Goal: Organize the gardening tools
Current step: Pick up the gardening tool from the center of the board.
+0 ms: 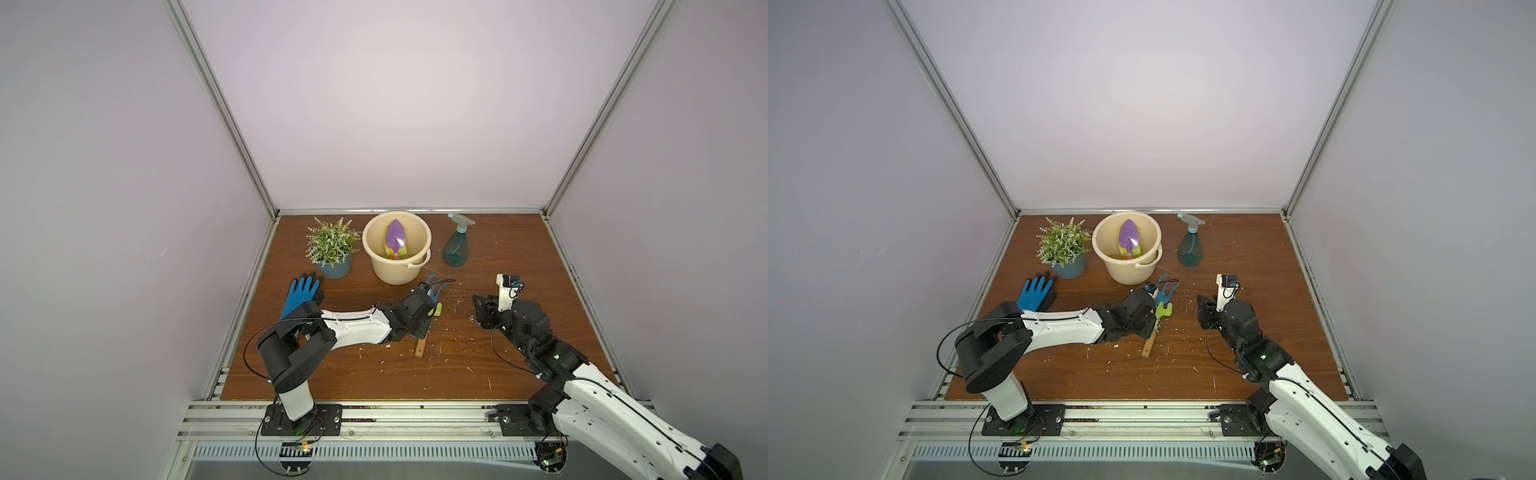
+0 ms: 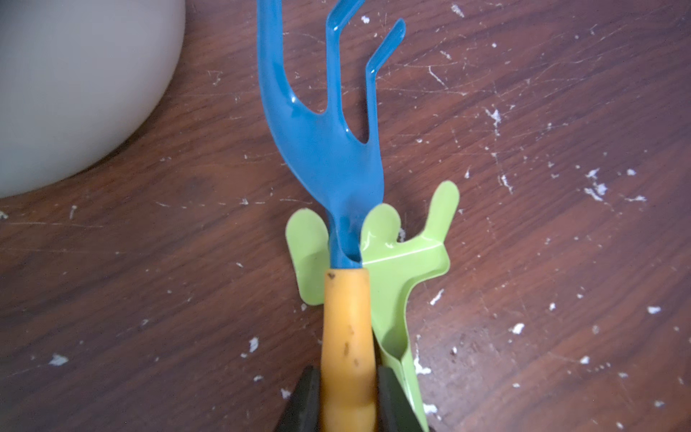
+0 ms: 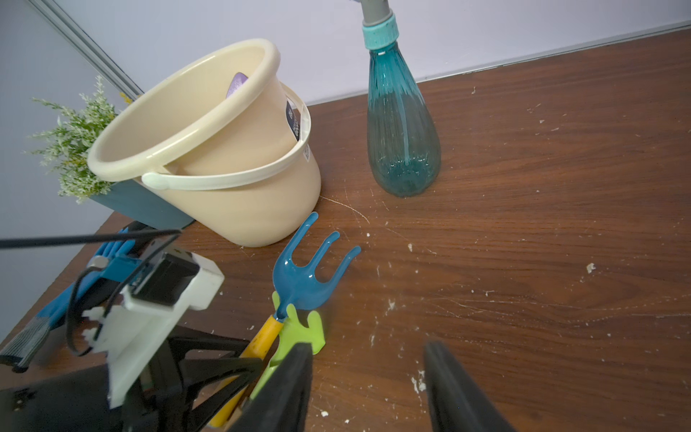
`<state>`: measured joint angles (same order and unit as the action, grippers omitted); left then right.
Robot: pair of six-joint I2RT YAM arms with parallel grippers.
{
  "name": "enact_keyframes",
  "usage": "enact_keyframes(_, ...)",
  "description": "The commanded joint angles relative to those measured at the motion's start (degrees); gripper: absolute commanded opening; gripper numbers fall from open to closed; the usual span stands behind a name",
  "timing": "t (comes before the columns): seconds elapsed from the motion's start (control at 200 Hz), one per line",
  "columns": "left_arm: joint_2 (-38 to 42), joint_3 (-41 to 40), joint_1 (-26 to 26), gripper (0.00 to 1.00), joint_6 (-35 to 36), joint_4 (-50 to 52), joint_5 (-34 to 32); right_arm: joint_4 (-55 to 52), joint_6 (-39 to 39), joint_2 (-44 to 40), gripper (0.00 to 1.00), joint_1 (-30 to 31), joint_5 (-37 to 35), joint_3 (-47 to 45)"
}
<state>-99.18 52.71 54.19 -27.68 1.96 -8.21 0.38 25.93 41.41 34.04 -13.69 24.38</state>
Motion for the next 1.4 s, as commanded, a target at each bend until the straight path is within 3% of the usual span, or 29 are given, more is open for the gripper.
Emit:
enact_keyframes(0.0, 0.65, 1.19, 0.38, 0.09, 1.16, 4.01, -0.31, 2.85, 0.65, 0.1, 0.54, -0.03, -1.0, -0.1)
enact_keyframes(0.25, 4.07, 0.85, 0.39, 0.08, 1.62, 5.59, -1.35, 4.05, 0.61, 1.16, 0.55, 0.01, -1.07, -0.55)
enact_keyframes(0.385, 4.83, 0.38, 0.39, 0.0, 1.23, 5.35, -1.25, 4.68, 0.7, 1.75, 0.55, -0.02, -0.81, -0.54)
enact_keyframes(0.856, 9.74, 1.44, 0.8, 0.0, 2.54, 6.04, -0.91, 4.98, 1.14, 1.86, 0.55, -0.02, 0.39, -0.78)
enact_keyframes(1.076, 14.43, -0.53, 2.39, 0.0, 3.36, 3.52, 1.8, 7.17, 1.9, 2.08, 0.64, -0.02, 5.61, -1.11)
enact_keyframes(1.396, 23.36, -2.99, 3.73, 0.0, 3.95, -4.53, 4.46, 18.33, 4.43, 3.06, 0.77, -0.71, 18.74, 0.52)
